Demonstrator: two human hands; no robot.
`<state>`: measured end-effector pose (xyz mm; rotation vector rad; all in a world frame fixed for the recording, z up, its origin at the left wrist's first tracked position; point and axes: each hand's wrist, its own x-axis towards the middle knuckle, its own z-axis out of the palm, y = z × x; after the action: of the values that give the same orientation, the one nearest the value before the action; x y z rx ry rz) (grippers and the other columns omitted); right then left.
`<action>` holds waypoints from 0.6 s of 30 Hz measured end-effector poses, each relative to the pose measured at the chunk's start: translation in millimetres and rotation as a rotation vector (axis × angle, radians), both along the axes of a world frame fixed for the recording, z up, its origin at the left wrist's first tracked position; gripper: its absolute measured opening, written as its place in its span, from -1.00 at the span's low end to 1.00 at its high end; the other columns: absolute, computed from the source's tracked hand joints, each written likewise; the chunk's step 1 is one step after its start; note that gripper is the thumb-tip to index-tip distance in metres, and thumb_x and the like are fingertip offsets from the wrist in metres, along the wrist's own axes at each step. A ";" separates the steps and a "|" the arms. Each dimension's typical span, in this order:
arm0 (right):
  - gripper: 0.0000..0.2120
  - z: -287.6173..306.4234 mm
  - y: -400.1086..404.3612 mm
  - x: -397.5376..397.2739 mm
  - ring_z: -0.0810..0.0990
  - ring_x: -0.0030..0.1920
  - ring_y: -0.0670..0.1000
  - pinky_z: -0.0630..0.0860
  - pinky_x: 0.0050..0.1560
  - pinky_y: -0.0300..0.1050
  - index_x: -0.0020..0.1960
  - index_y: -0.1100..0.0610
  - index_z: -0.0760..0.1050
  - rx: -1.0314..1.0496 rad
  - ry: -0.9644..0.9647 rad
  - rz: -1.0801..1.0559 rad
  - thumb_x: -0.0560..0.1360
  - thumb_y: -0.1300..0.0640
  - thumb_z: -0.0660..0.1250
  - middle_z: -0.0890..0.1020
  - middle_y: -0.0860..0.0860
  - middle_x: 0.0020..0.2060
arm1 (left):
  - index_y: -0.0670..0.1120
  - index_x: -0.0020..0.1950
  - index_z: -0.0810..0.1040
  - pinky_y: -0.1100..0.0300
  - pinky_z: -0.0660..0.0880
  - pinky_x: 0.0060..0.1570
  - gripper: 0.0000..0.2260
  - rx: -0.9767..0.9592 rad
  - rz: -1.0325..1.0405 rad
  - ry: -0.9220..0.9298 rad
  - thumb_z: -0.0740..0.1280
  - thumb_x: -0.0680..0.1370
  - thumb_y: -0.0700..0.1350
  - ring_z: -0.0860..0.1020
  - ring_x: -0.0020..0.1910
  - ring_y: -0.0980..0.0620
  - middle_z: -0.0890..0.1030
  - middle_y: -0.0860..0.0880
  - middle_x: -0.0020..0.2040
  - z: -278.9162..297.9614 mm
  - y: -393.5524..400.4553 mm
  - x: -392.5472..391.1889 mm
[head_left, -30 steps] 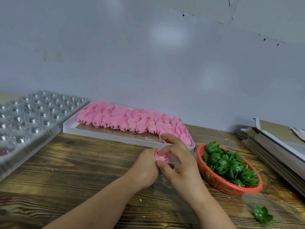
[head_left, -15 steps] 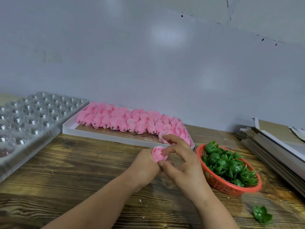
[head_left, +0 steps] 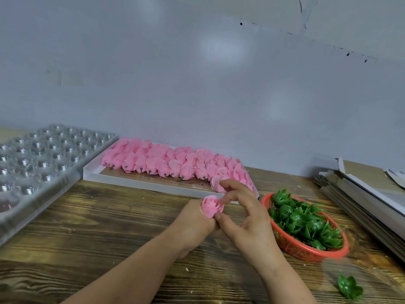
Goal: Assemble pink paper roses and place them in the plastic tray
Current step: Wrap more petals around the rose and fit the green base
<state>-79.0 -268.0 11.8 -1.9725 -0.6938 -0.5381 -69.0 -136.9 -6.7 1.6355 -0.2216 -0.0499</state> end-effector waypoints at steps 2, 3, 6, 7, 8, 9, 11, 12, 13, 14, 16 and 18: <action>-0.74 0.1 -0.5 -0.5 0.41 0.29 -0.22 0.28 0.12 -0.56 -0.17 0.00 0.56 -0.005 0.041 -0.004 0.35 0.34 0.47 0.52 -0.11 0.21 | -0.17 -0.25 0.56 0.20 0.46 -0.21 -0.86 -0.005 -0.007 -0.003 0.37 0.52 -0.27 0.48 -0.29 0.09 0.53 -0.01 -0.34 0.1 0.2 0.3; -0.75 0.0 -0.1 -1.0 0.42 0.28 -0.21 0.29 0.11 -0.56 -0.19 0.01 0.56 0.008 0.050 0.002 0.35 0.34 0.47 0.52 -0.11 0.20 | -0.20 -0.22 0.58 0.19 0.46 -0.20 -0.88 -0.006 -0.010 -0.008 0.36 0.52 -0.28 0.49 -0.27 0.08 0.54 -0.03 -0.31 0.5 0.1 -0.4; -0.75 -1.7 0.6 1.0 0.52 0.16 -0.18 0.39 0.13 -0.41 -0.19 0.02 0.54 0.131 0.039 -0.016 0.34 0.34 0.45 0.59 -0.08 0.08 | -0.05 -0.33 0.54 0.37 0.43 -0.32 -0.74 -0.046 0.022 -0.031 0.35 0.54 -0.28 0.47 -0.38 0.19 0.53 0.13 -0.42 0.8 1.1 -1.9; -0.78 -3.1 0.3 2.8 0.57 0.03 -0.17 0.45 0.06 -0.34 -0.19 0.03 0.53 0.188 0.056 -0.040 0.33 0.33 0.43 0.62 -0.06 -0.04 | -0.02 -0.38 0.51 0.43 0.40 -0.37 -0.70 -0.062 0.051 -0.038 0.35 0.55 -0.24 0.45 -0.42 0.25 0.50 0.16 -0.47 1.0 1.5 -2.5; -0.80 -5.3 0.1 5.5 0.58 -0.13 -0.14 0.49 -0.08 -0.29 -0.20 0.06 0.53 0.237 0.091 -0.075 0.35 0.35 0.41 0.63 -0.05 -0.18 | 0.00 -0.41 0.51 0.46 0.38 -0.40 -0.67 -0.074 0.081 -0.040 0.35 0.56 -0.17 0.44 -0.45 0.30 0.50 0.19 -0.50 0.8 1.6 -2.8; -0.79 -7.8 0.9 8.3 0.54 -0.26 -0.10 0.46 -0.21 -0.24 -0.22 0.09 0.54 0.262 0.140 -0.111 0.37 0.39 0.39 0.61 -0.03 -0.29 | 0.04 -0.41 0.53 0.46 0.39 -0.39 -0.67 -0.086 0.111 -0.038 0.34 0.57 -0.11 0.45 -0.45 0.31 0.50 0.20 -0.49 0.8 1.7 -2.8; -0.77 -12.8 5.0 11.6 0.50 -0.31 -0.04 0.43 -0.27 -0.22 -0.24 0.14 0.54 0.242 0.250 -0.112 0.38 0.45 0.35 0.59 0.01 -0.35 | 0.04 -0.34 0.56 0.33 0.44 -0.24 -0.73 -0.128 0.159 -0.005 0.32 0.57 0.00 0.50 -0.33 0.22 0.54 0.15 -0.41 -0.1 2.1 -1.0; -0.78 -15.1 8.2 11.2 0.52 -0.30 -0.04 0.45 -0.25 -0.24 -0.23 0.14 0.55 0.227 0.295 -0.081 0.37 0.45 0.36 0.61 0.00 -0.34 | 0.02 -0.33 0.57 0.25 0.46 -0.16 -0.73 -0.176 0.168 0.016 0.32 0.55 0.03 0.53 -0.28 0.15 0.57 0.12 -0.37 -0.8 2.5 0.3; -0.77 -16.9 12.0 9.7 0.54 -0.29 -0.07 0.47 -0.23 -0.29 -0.21 0.13 0.55 0.216 0.320 -0.049 0.36 0.45 0.38 0.63 -0.01 -0.33 | 0.01 -0.35 0.60 0.17 0.49 -0.10 -0.72 -0.240 0.166 0.036 0.33 0.54 0.06 0.57 -0.25 0.10 0.60 0.08 -0.36 -0.8 2.9 1.0; -0.75 -18.5 15.5 7.7 0.56 -0.29 -0.14 0.48 -0.21 -0.33 -0.19 0.11 0.55 0.208 0.329 -0.027 0.34 0.45 0.41 0.65 -0.05 -0.31 | 0.03 -0.37 0.62 0.10 0.50 -0.07 -0.71 -0.302 0.159 0.061 0.32 0.53 0.07 0.60 -0.22 0.05 0.62 0.05 -0.35 -0.2 2.8 1.5; -0.70 -23.0 21.8 5.6 0.58 -0.26 -0.22 0.47 -0.19 -0.39 -0.15 0.06 0.55 0.200 0.323 -0.035 0.30 0.43 0.45 0.66 -0.17 -0.27 | 0.02 -0.35 0.63 0.00 0.50 -0.05 -0.70 -0.399 0.172 0.125 0.31 0.53 0.09 0.61 -0.20 -0.04 0.63 -0.03 -0.32 0.4 2.6 2.3; -0.65 -26.9 27.2 3.6 0.57 -0.24 -0.21 0.49 -0.18 -0.37 -0.11 0.00 0.55 0.201 0.313 -0.061 0.30 0.41 0.45 0.66 -0.13 -0.26 | -0.02 -0.34 0.64 -0.03 0.48 -0.02 -0.72 -0.495 0.183 0.192 0.35 0.48 0.12 0.60 -0.23 -0.06 0.62 -0.09 -0.30 -1.6 0.7 2.8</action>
<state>-75.4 -240.8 -15.1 -1.8385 -0.3705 -0.3109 -66.2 -136.2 -8.3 1.1426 0.0629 -0.0105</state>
